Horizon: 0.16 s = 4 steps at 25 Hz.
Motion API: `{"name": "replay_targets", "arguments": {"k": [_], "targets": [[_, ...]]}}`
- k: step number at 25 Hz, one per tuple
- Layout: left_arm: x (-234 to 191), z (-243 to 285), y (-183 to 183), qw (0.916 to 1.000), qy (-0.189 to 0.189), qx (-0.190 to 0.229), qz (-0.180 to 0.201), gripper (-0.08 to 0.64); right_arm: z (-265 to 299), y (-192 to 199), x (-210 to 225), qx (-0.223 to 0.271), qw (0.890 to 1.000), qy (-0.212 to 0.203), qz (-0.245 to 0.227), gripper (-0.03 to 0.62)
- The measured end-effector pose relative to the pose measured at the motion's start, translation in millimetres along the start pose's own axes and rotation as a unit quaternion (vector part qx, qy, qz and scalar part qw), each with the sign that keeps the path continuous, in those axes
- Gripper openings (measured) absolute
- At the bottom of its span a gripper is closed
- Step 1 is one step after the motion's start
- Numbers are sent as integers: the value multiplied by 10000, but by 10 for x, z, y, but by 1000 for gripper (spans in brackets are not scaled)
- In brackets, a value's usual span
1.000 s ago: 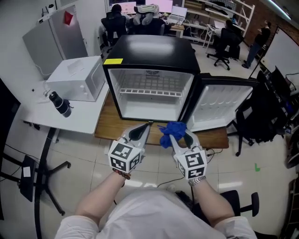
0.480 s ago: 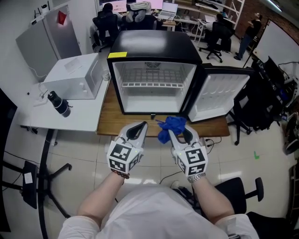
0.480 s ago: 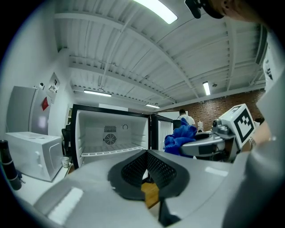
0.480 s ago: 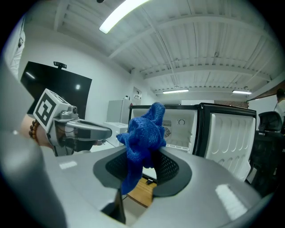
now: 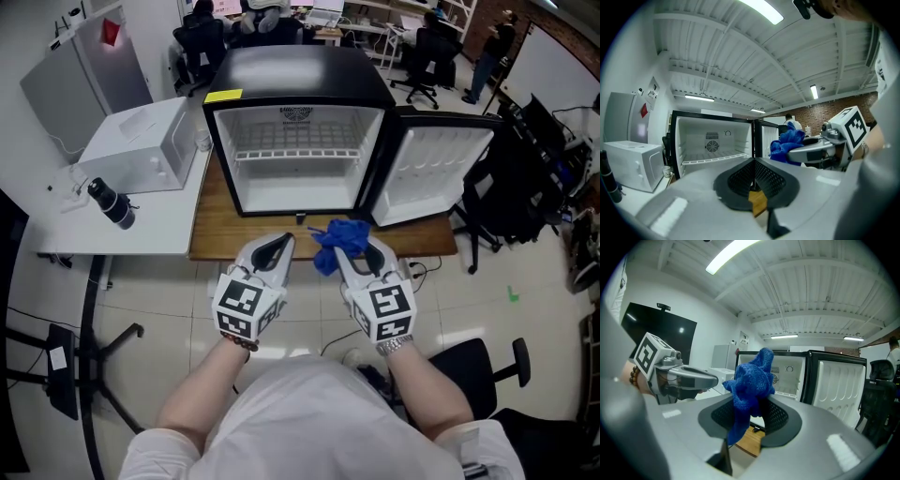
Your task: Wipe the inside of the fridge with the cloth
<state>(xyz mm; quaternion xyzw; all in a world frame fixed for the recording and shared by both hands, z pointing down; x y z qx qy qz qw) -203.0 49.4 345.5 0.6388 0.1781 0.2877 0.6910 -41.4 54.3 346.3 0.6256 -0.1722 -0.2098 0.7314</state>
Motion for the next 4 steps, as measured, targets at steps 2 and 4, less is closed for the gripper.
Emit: {"name": "replay_targets", "arguments": {"k": [2, 4], "targets": [[31, -6, 17, 10000, 16, -38, 14, 0, -23, 14, 5, -14, 10000, 2, 14, 135], [57, -13, 41, 10000, 30, -81, 16, 0, -43, 33, 6, -31, 10000, 1, 26, 135]]}}
Point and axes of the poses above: the fingertips, and each gripper's own axes: z forward along the fingers, x to its right, y out of its underside, the point moved 6 cm from there along -z, backward along the fingers, and after that the axes turned 5 degrees about z, right-handed, at the moved point
